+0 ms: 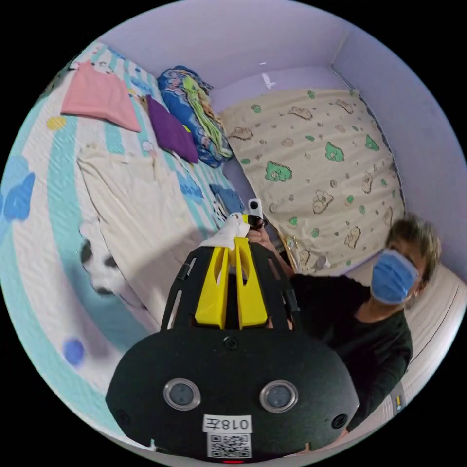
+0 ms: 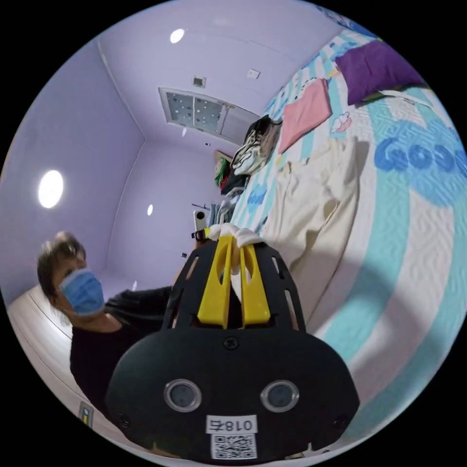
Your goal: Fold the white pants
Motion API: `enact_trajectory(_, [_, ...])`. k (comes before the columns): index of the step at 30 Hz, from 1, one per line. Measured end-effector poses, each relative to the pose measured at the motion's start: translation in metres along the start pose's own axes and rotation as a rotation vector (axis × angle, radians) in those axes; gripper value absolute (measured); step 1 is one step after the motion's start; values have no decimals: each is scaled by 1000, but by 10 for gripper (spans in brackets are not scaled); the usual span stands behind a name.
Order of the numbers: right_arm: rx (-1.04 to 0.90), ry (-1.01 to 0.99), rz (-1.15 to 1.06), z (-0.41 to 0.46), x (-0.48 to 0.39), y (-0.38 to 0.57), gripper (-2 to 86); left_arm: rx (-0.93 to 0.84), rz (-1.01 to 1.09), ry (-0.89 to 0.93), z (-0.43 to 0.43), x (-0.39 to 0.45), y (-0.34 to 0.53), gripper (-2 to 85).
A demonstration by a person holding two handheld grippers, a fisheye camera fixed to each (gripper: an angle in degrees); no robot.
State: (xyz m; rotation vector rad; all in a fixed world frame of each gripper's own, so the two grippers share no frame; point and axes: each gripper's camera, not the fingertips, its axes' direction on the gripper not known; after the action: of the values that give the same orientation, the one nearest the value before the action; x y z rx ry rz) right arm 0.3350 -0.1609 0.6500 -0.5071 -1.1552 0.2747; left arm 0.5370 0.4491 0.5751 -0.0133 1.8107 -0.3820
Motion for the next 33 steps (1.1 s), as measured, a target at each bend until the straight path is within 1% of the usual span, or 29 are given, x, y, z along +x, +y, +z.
enact_trajectory(1, [18, -28, 32, 0, 26, -41, 6, 22, -19, -6, -2, -18, -16, -8])
enact_trajectory(3, [56, -37, 98, 3, 64, -92, 7, 81, -113, 17, -5, -95, -67, -8])
enact_trajectory(4, [73, -35, 153, 6, 88, -117, 9, 96, -142, 15, -6, -113, -75, -7])
enact_trajectory(6, [87, -40, 227, 13, 117, -143, 14, 144, -250, 23, -7, -173, -94, -4])
enact_trajectory(9, [69, -57, 268, 25, 139, -166, 30, 190, -328, 58, -11, -218, -101, 8])
enact_trajectory(10, [88, -88, 265, 26, 143, -170, 43, 199, -332, 76, -12, -224, -101, 20])
enact_trajectory(13, [173, -183, 257, 25, 146, -175, 71, 283, -346, 213, -17, -247, -101, 73])
enact_trajectory(14, [197, -200, 258, 24, 146, -175, 73, 342, -353, 256, -21, -253, -99, 85])
enact_trajectory(15, [264, -233, 259, 22, 147, -174, 77, 410, -358, 276, -26, -259, -97, 94])
enact_trajectory(16, [344, -263, 260, 20, 147, -172, 79, 444, -363, 278, -29, -261, -95, 96])
enact_trajectory(18, [443, -287, 245, 19, 144, -169, 79, 558, -372, 274, -39, -267, -88, 103])
enact_trajectory(20, [514, -287, 206, 18, 136, -167, 78, 609, -319, 268, -47, -259, -85, 99])
enact_trajectory(21, [549, -251, 173, 17, 127, -164, 76, 627, -253, 230, -55, -246, -84, 97])
enact_trajectory(22, [557, -169, 139, 15, 116, -161, 77, 633, -221, 195, -60, -238, -82, 96])
enact_trajectory(23, [547, -109, 123, 15, 110, -160, 79, 645, -160, 100, -71, -221, -77, 97])
enact_trajectory(24, [506, 38, 101, 17, 99, -161, 86, 632, -121, -16, -80, -205, -73, 103])
enact_trajectory(25, [456, 199, 75, 22, 89, -162, 98, 616, -114, -88, -83, -198, -71, 108])
enact_trajectory(26, [429, 277, 62, 26, 84, -164, 102, 580, -99, -226, -85, -187, -69, 120])
enact_trajectory(27, [374, 402, 31, 37, 78, -167, 112, 536, -83, -328, -81, -179, -71, 134])
enact_trajectory(28, [330, 455, 1, 50, 75, -172, 118, 505, -77, -356, -77, -178, -74, 139])
enact_trajectory(30, [256, 460, -19, 74, 75, -181, 126, 368, -62, -365, -48, -182, -93, 153])
enact_trajectory(31, [224, 488, -33, 90, 73, -187, 131, 341, -54, -374, -40, -181, -99, 156])
enact_trajectory(33, [209, 520, -52, 109, 68, -191, 133, 246, -25, -451, -7, -178, -122, 160])
